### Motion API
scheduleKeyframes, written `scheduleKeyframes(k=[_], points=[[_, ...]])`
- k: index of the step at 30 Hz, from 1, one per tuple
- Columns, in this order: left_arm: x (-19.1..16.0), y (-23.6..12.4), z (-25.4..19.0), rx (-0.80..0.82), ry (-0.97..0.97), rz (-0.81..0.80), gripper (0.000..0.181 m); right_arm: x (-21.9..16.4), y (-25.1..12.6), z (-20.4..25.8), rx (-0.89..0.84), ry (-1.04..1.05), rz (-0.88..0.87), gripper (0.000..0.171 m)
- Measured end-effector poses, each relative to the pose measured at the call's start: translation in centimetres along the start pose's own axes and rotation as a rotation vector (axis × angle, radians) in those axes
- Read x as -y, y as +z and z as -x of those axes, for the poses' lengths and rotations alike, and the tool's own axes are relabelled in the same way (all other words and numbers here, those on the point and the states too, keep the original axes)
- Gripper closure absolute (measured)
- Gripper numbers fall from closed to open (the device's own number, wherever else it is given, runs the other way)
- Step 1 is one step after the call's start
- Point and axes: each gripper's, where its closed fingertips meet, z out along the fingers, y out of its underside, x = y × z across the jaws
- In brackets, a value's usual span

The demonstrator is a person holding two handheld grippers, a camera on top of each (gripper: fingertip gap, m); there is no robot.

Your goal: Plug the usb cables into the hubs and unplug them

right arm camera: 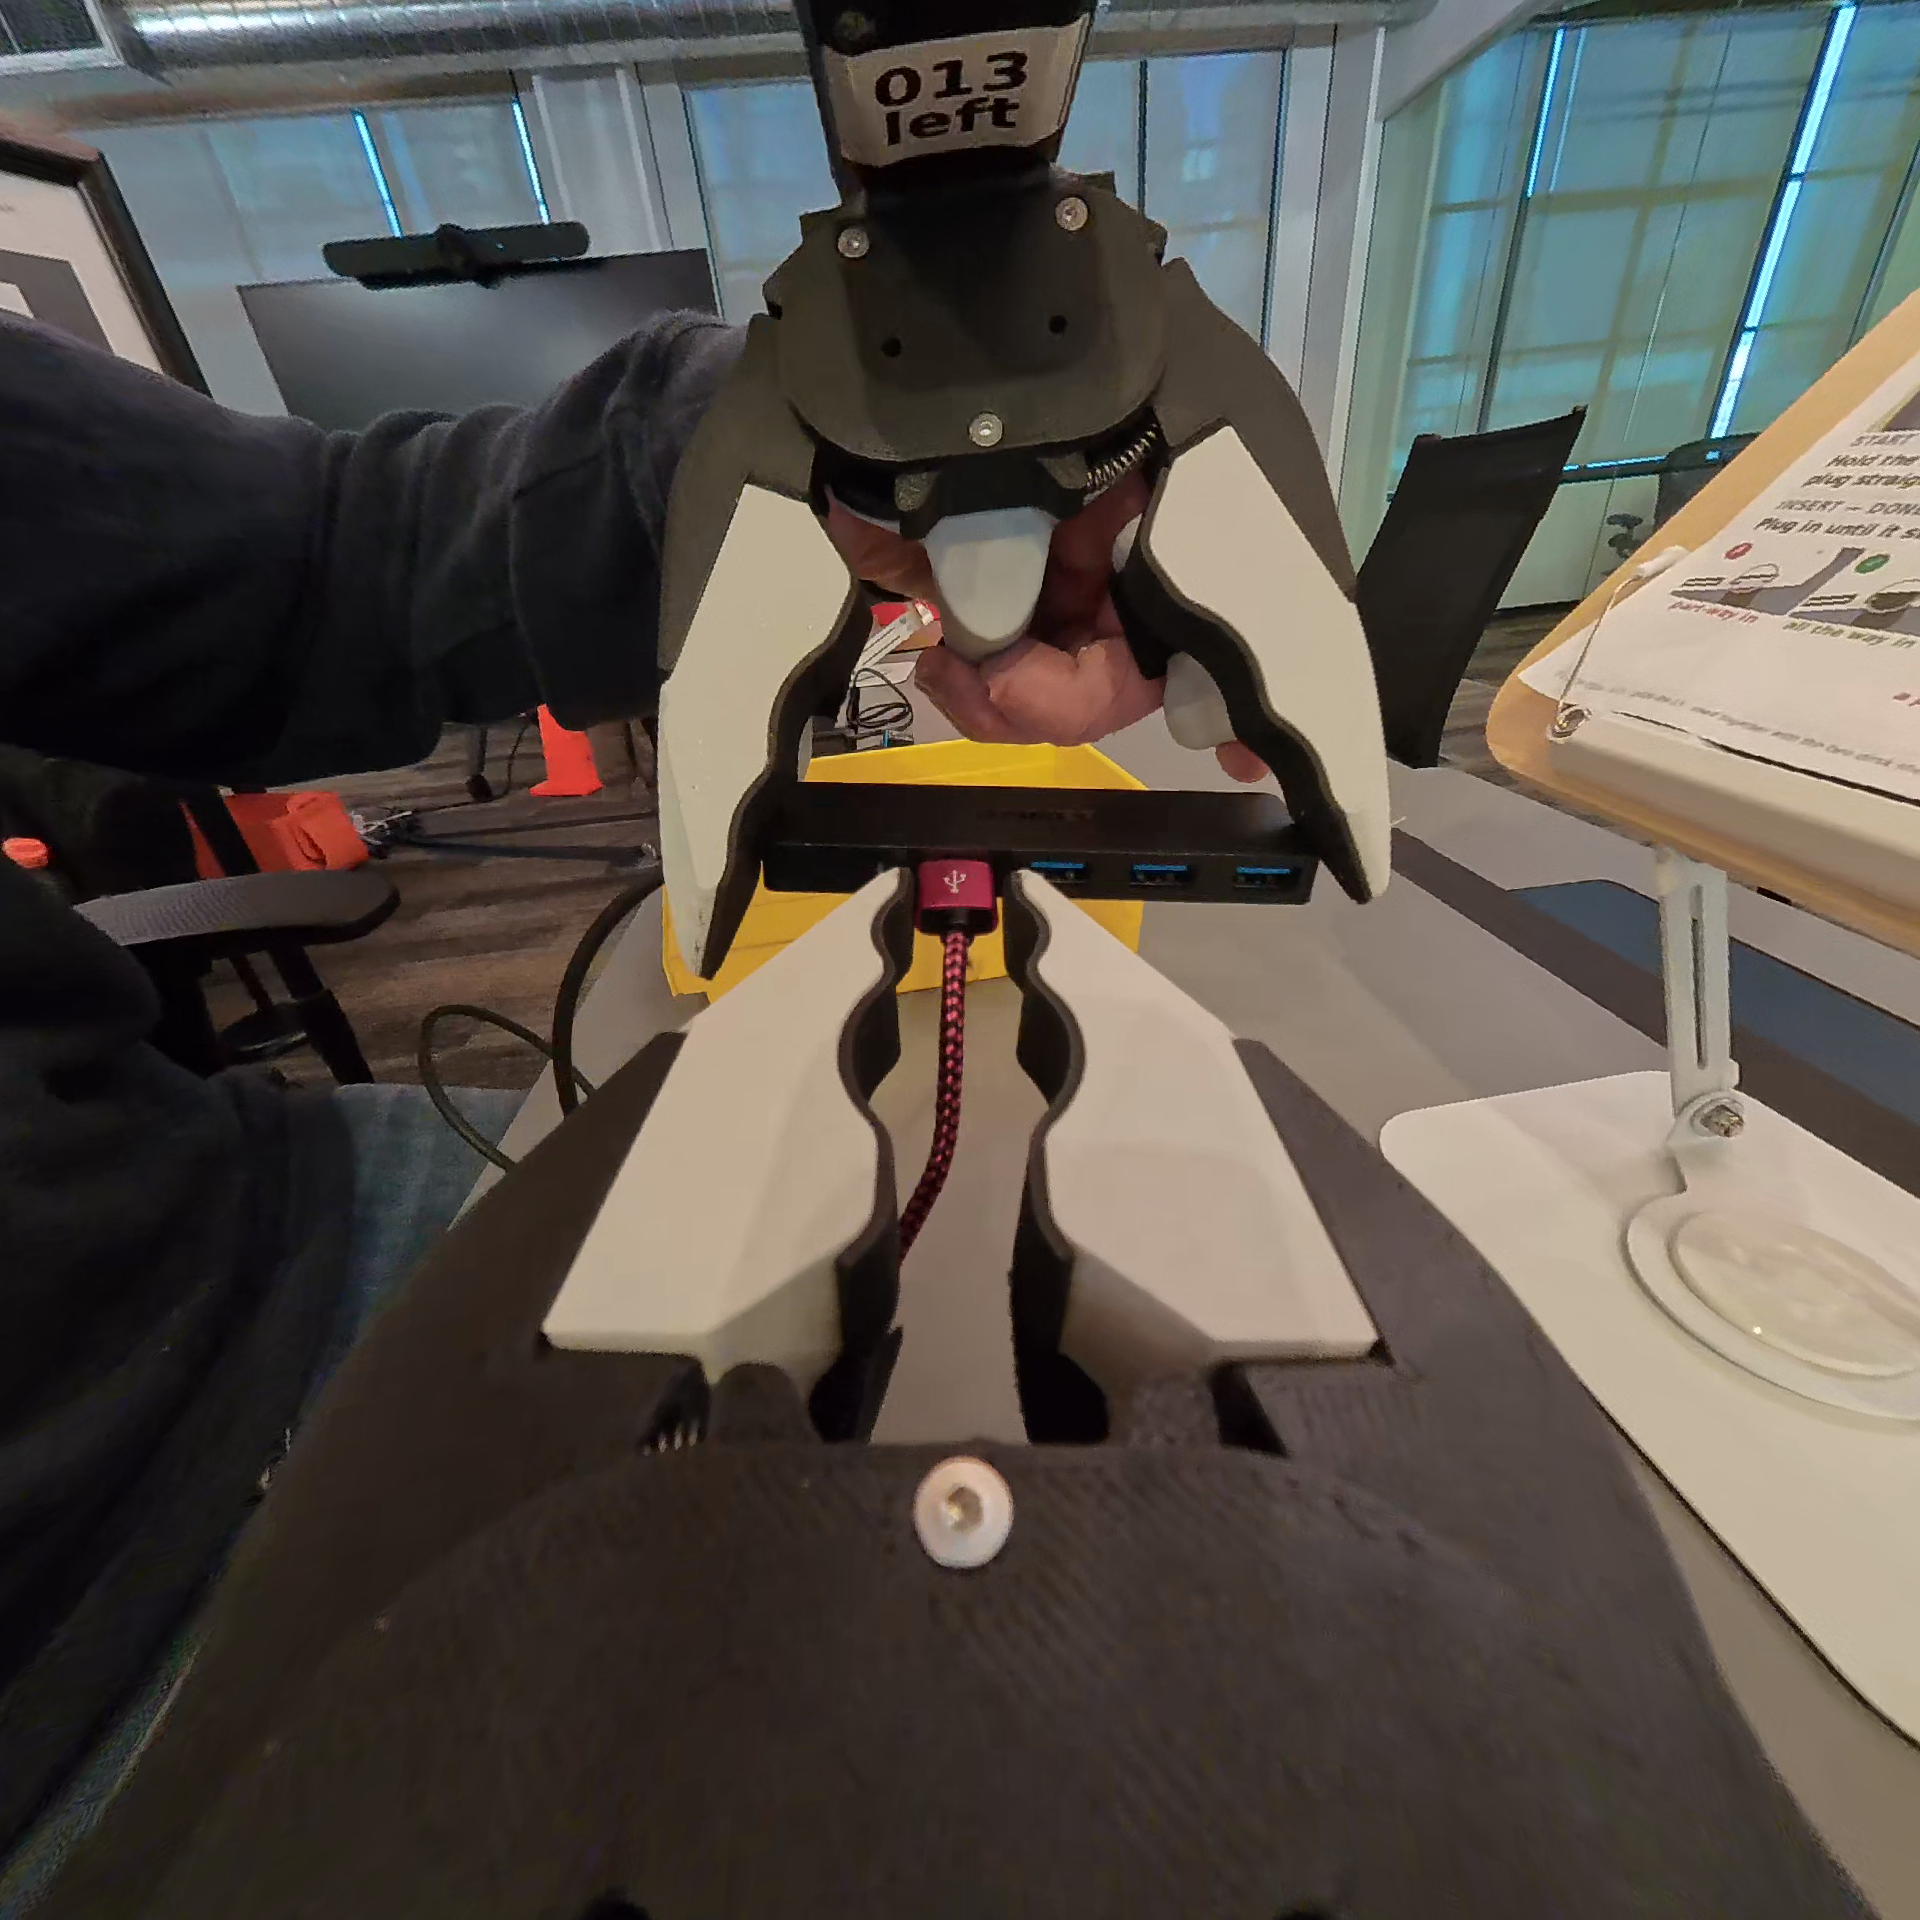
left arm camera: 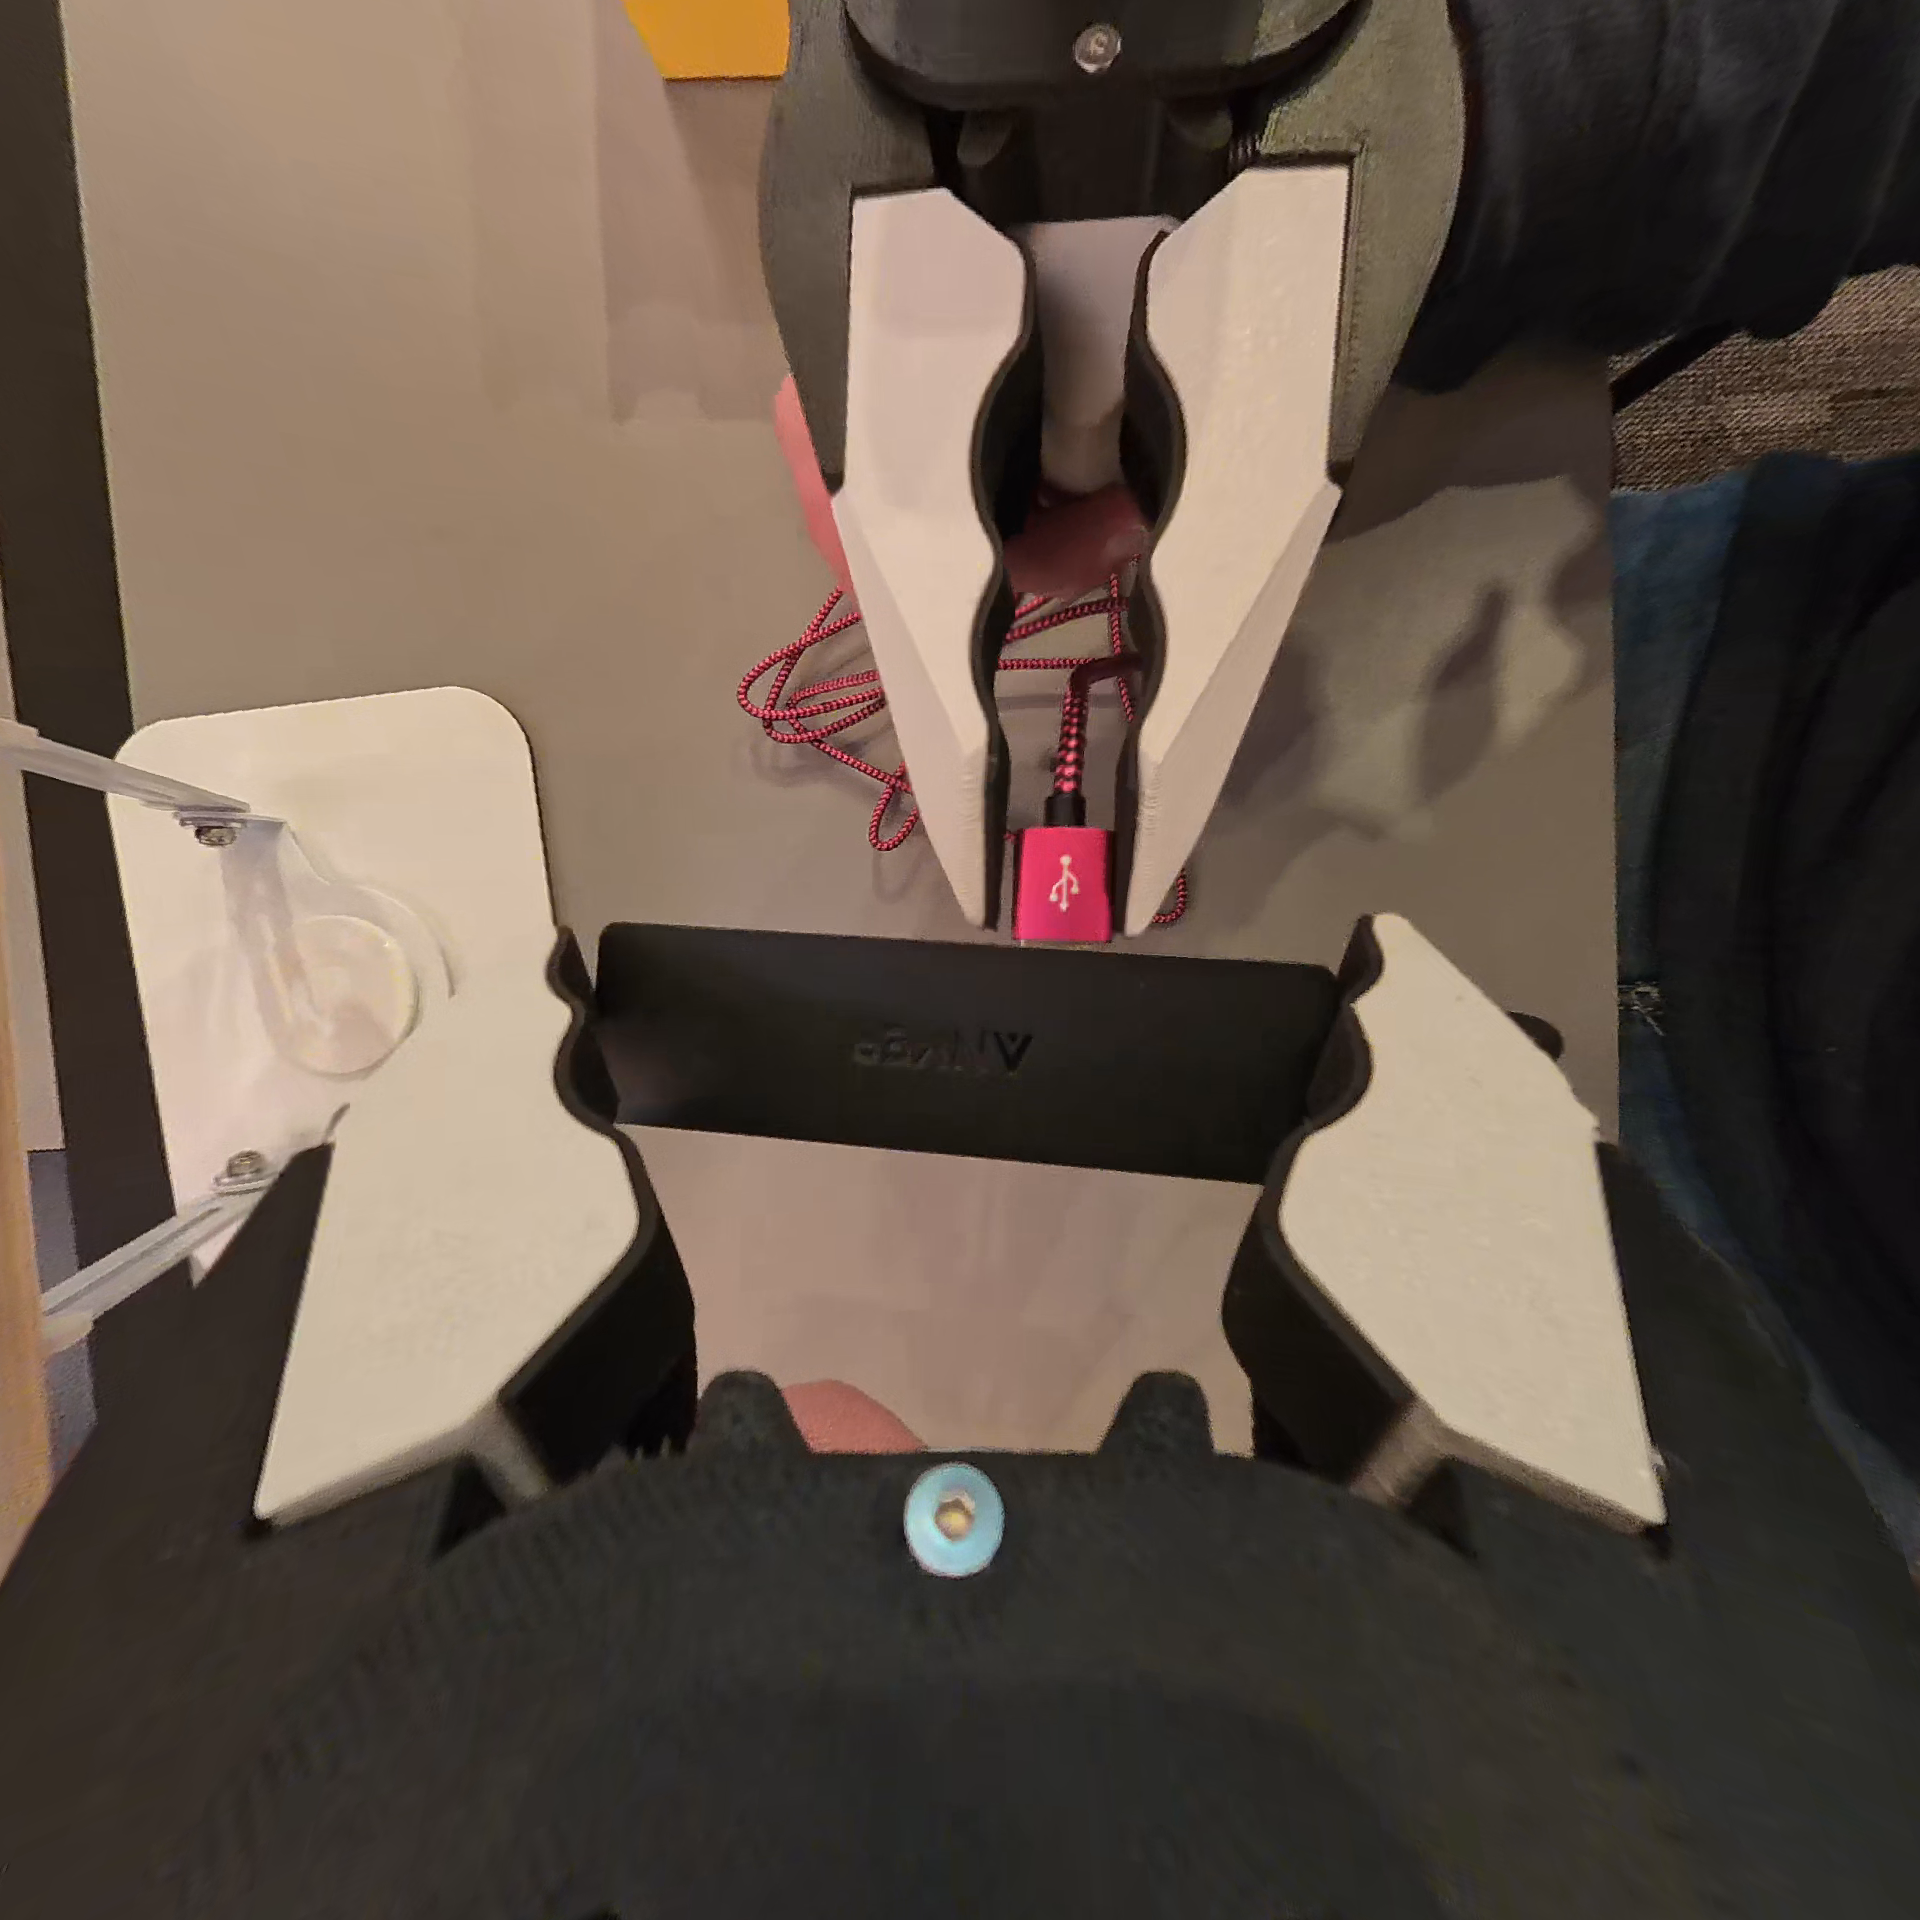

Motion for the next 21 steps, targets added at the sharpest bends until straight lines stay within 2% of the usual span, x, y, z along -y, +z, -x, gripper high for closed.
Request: scheduleKeyframes(k=[9,15,16,17,19,21], points=[[0.4,-0.3,-0.5,-0.054,-0.113,-0.093,0.052,0.0,0.3,0.3,0.019,-0.014,-0.04,0.158],[1.2,-1.1,-0.1,-0.051,-0.176,-0.214,0.054,0.8,0.5,0.0,0.048,0.115,-0.238,0.158],[1.8,-1.8,-1.3,-0.135,-0.141,-0.273,0.117,0.9,0.3,-0.8,0.015,0.145,-0.279,0.158],[2.7,-2.4,-0.9,-0.118,-0.196,-0.358,0.128,1.2,-0.1,-1.6,-0.001,0.184,-0.331,0.158],[2.8,-2.2,-1.0,-0.105,-0.191,-0.368,0.128,1.1,-0.4,-1.5,0.028,0.178,-0.329,0.158],[2.8,-2.0,-0.8,-0.047,-0.166,-0.369,0.117,1.2,-0.5,-1.2,0.033,0.154,-0.326,0.158]])
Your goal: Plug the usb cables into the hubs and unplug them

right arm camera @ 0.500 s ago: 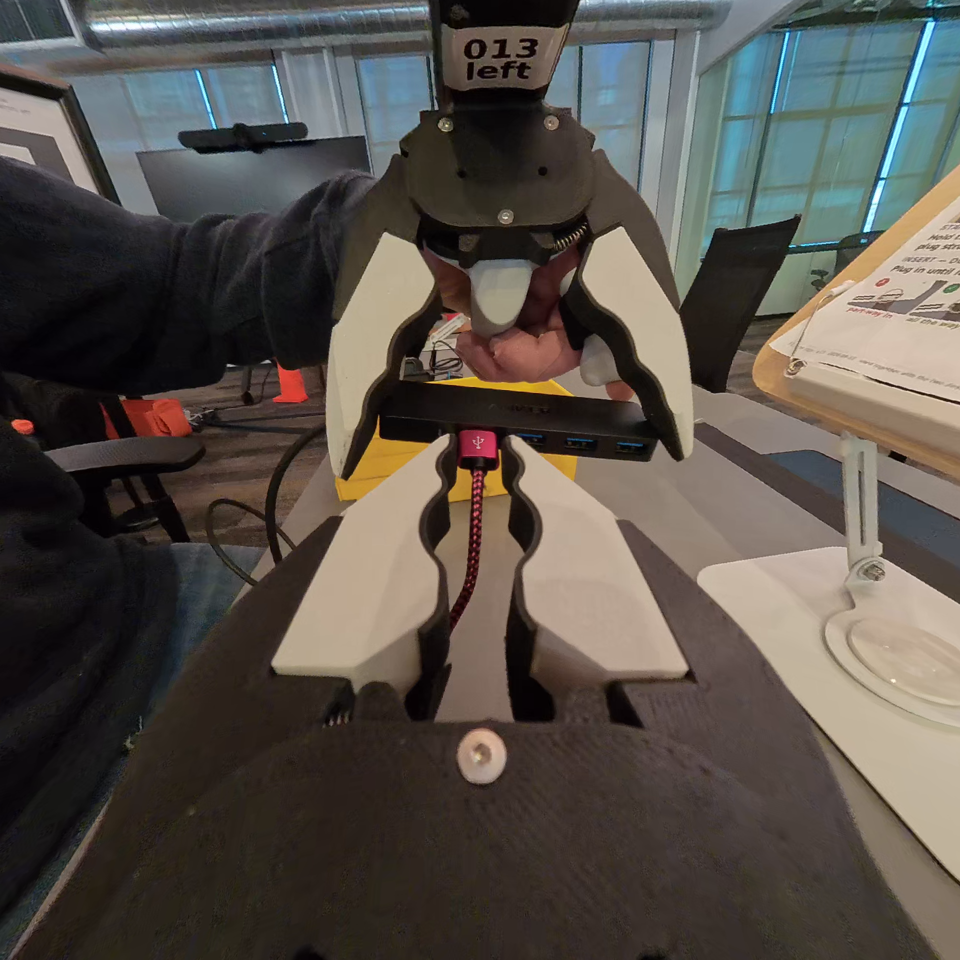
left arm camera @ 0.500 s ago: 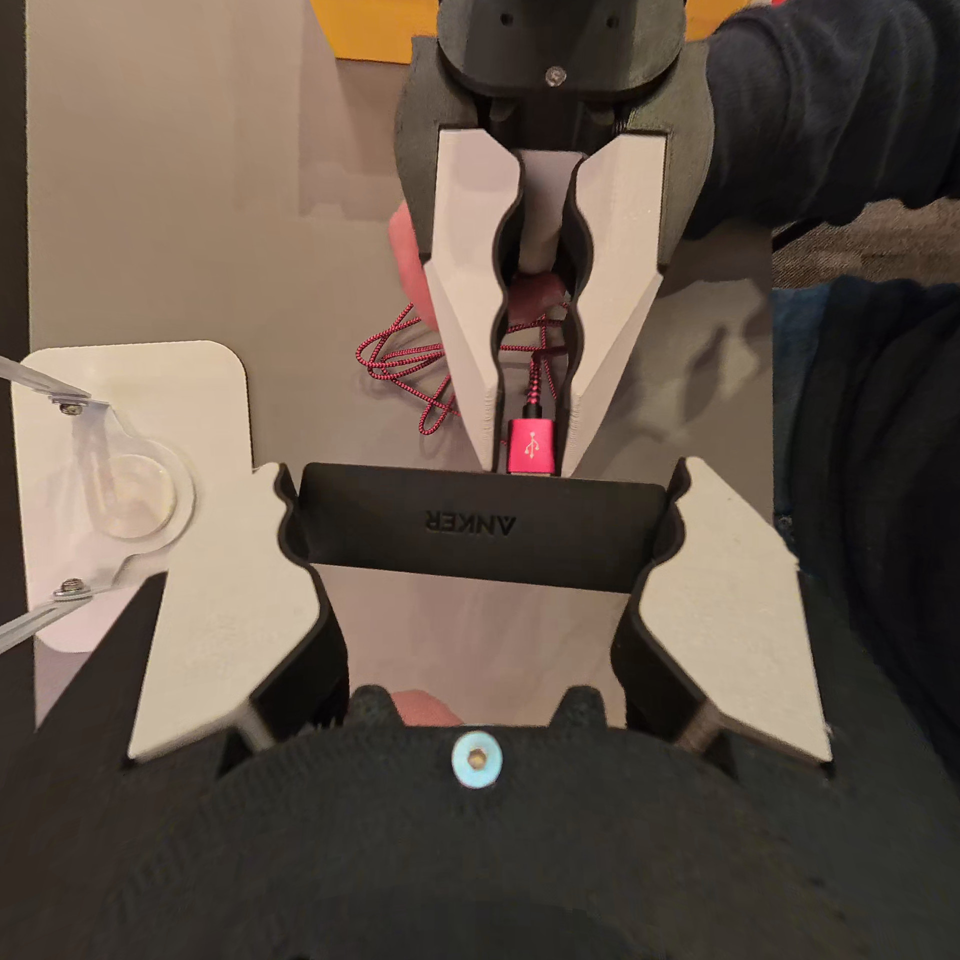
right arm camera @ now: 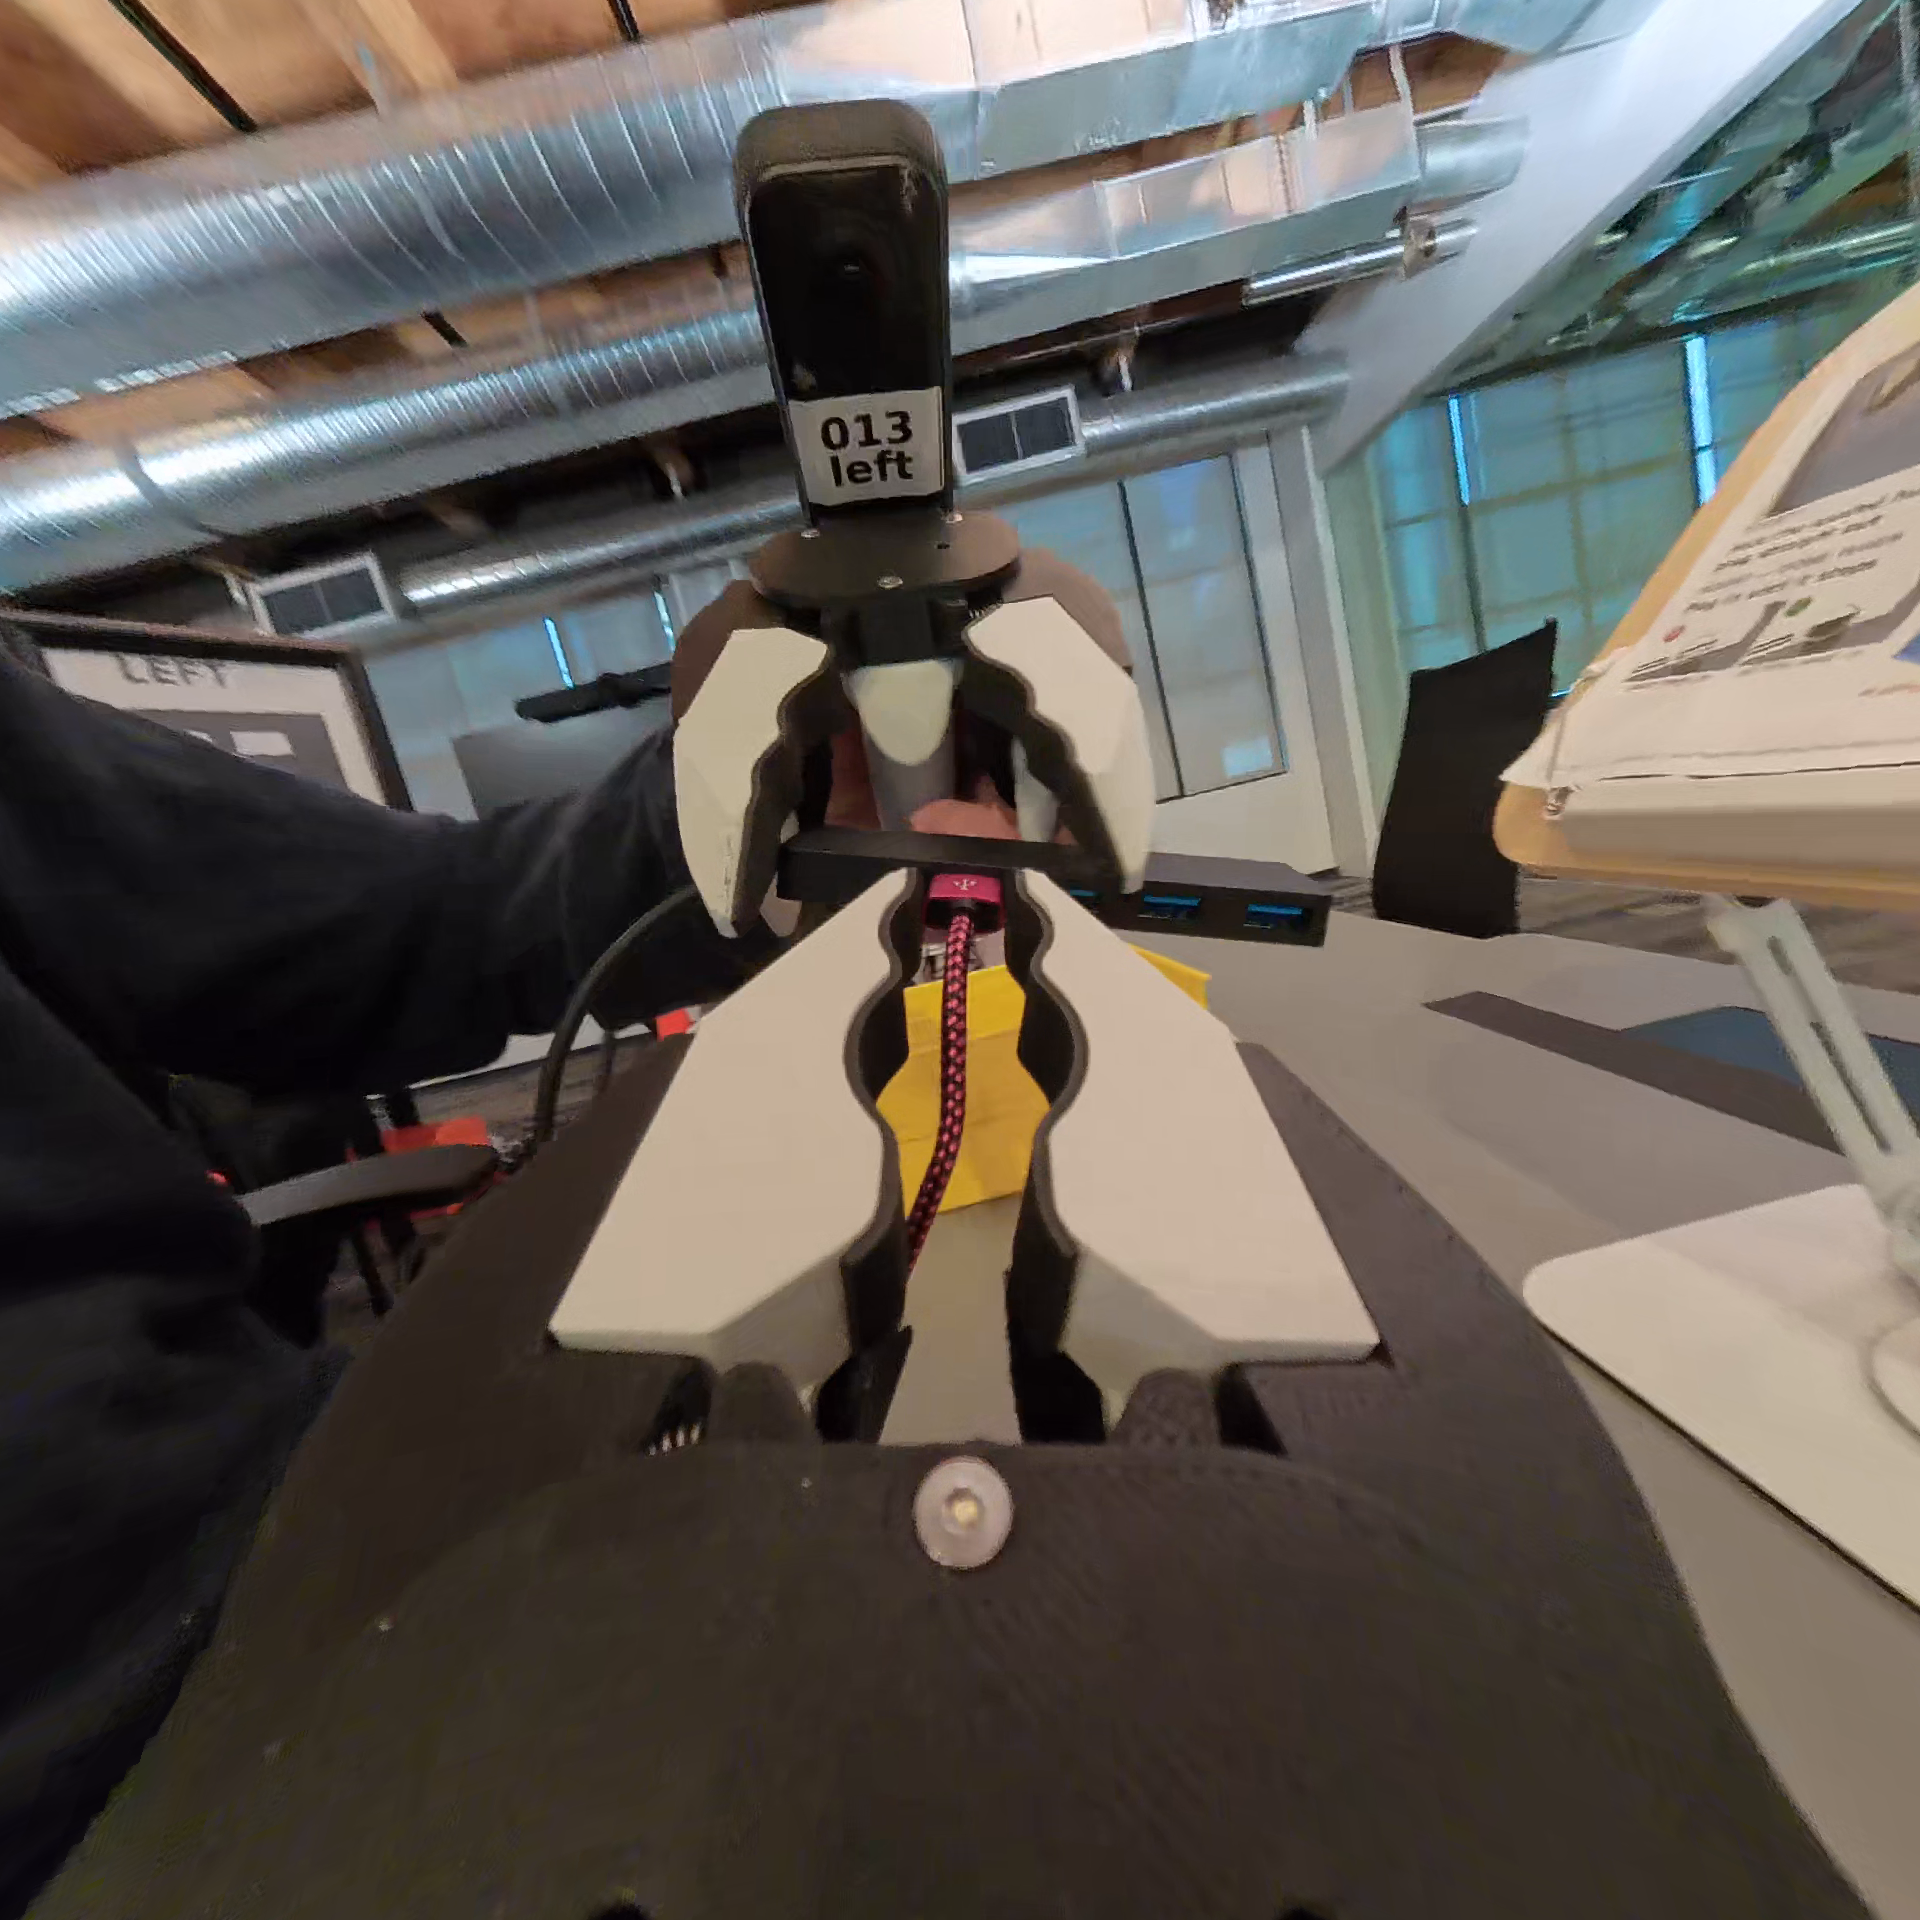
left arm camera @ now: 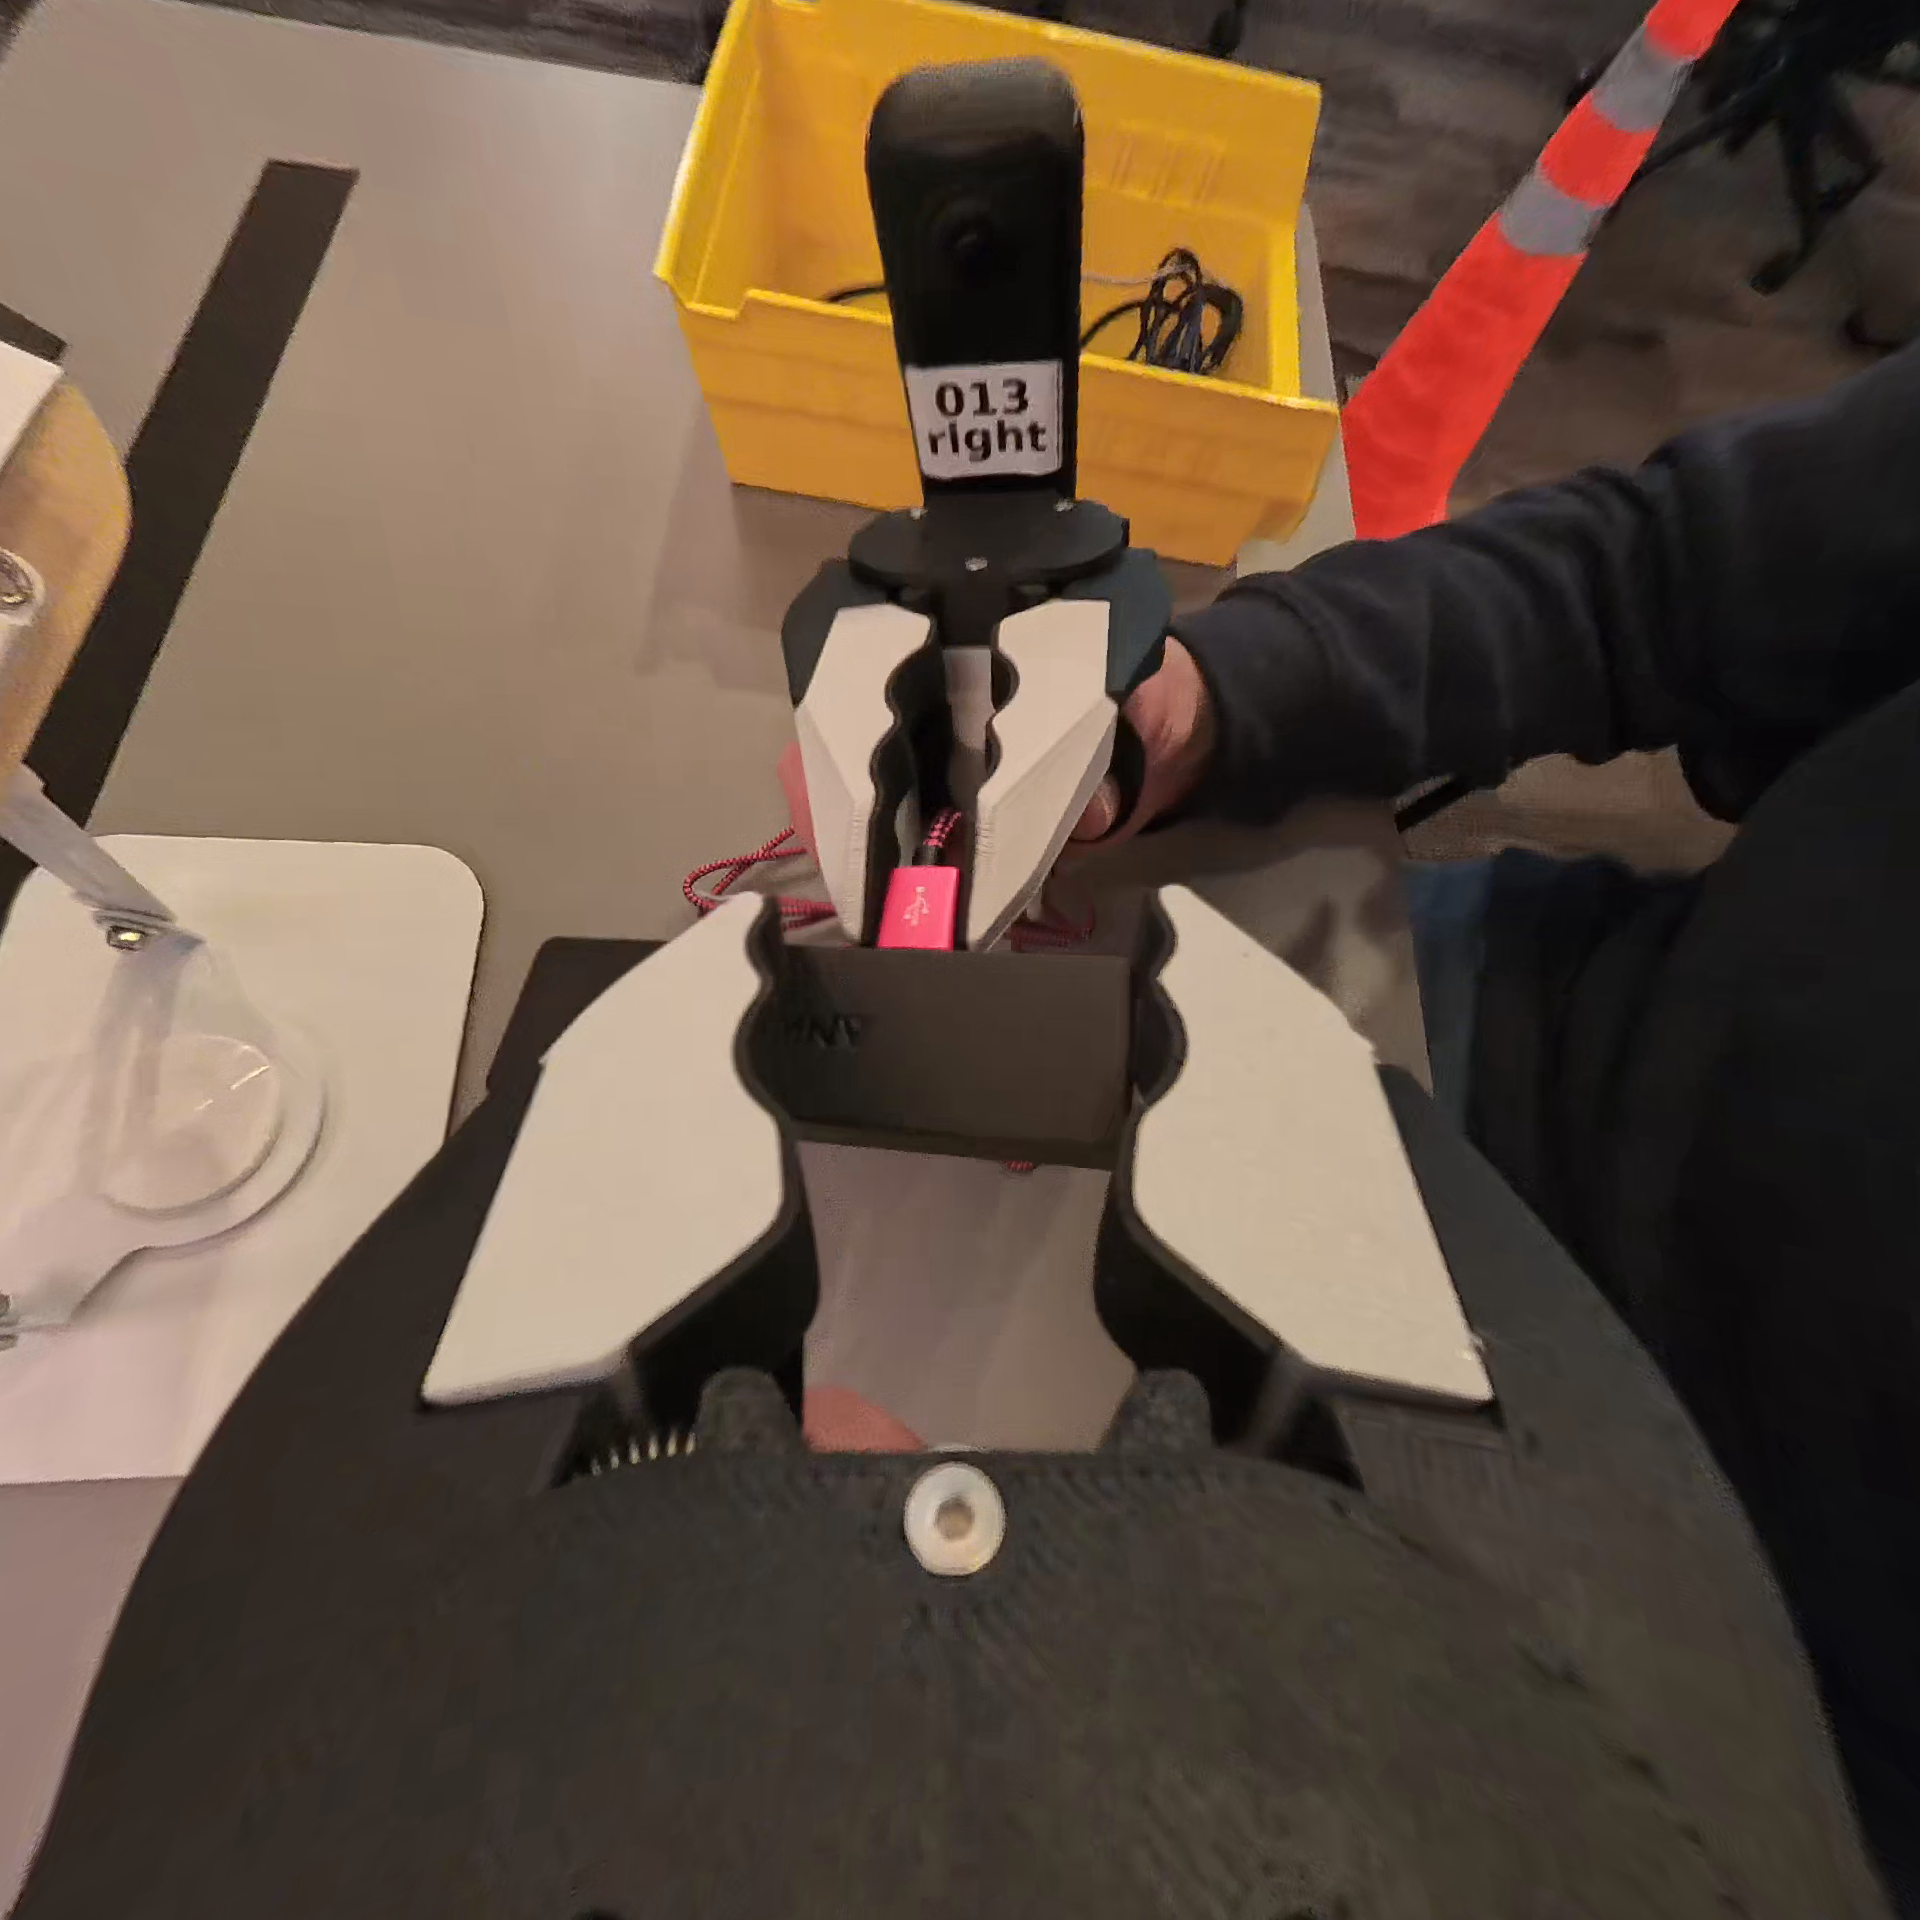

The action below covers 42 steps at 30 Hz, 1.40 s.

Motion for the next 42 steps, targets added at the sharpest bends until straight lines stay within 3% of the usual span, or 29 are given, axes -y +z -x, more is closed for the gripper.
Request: scheduleKeyframes(k=[3,6,11,17,21,30,35,38,42], points=[[-0.4,-0.7,1.5,0.12,0.027,0.02,0.09,-0.8,0.1,0.4,0.005,-0.03,0.063,0.158],[0.0,-1.9,1.7,0.164,0.05,-0.019,0.074,-0.3,-0.2,0.8,0.022,-0.038,0.041,0.158],[-1.0,-1.0,1.0,0.088,0.018,-0.03,0.052,0.3,0.0,1.4,0.068,-0.026,0.003,0.158],[-1.1,-2.4,1.4,0.057,-0.001,-0.212,0.052,0.8,-0.4,1.7,0.087,0.017,-0.044,0.158],[-1.4,-0.9,1.1,0.087,0.055,-0.182,0.052,0.6,0.0,1.8,0.095,0.03,-0.043,0.158],[-0.7,-0.6,0.9,0.072,0.023,-0.287,0.053,0.6,-0.3,1.7,0.084,0.036,-0.055,0.158],[-0.4,-0.4,0.6,0.029,-0.032,-0.344,0.051,0.7,-0.3,1.9,0.093,0.039,-0.076,0.158],[-0.4,0.1,0.5,0.006,-0.07,-0.353,0.039,0.7,-0.1,2.2,0.101,0.036,-0.085,0.158],[-0.1,0.3,0.1,-0.025,-0.11,-0.377,0.041,1.0,-0.2,2.3,0.103,0.022,-0.094,0.158]])
